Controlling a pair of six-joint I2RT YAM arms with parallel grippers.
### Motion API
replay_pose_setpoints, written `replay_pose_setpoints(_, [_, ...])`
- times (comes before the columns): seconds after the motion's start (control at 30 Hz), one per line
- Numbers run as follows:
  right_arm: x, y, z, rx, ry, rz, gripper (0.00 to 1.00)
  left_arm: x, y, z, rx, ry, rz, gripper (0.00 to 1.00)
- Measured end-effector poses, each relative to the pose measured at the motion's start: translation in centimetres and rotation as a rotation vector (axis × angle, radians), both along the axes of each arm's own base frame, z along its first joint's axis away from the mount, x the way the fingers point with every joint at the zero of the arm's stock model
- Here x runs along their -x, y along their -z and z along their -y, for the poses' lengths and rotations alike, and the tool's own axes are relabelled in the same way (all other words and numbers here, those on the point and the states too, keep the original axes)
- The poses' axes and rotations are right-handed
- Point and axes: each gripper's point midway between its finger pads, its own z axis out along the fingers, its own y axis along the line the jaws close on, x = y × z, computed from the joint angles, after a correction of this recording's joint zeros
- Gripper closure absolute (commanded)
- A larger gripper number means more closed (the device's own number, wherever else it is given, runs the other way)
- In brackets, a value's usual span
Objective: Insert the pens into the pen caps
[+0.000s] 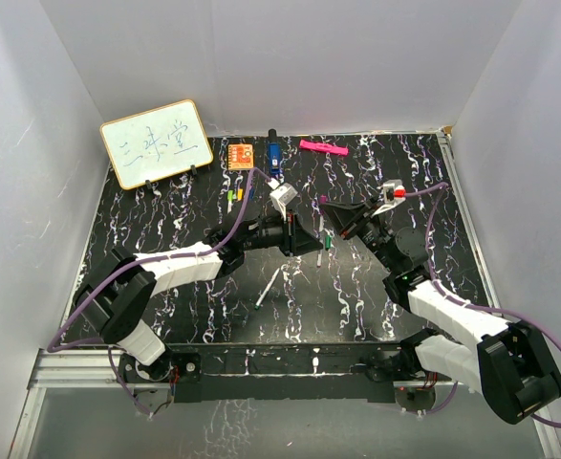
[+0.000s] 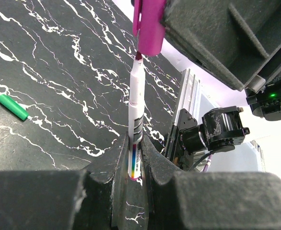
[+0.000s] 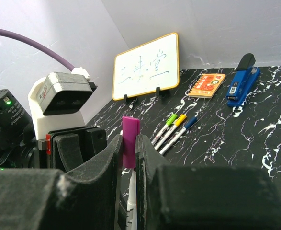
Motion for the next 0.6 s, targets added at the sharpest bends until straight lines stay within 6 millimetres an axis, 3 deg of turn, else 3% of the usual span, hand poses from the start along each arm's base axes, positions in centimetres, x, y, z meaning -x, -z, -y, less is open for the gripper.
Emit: replay_pose_setpoints(0.6, [0.06, 0.77, 0.05, 0.005, 0.001, -0.015, 1.00, -0.04, -0.06, -0.10, -0.004, -0.005, 0.004, 1.00])
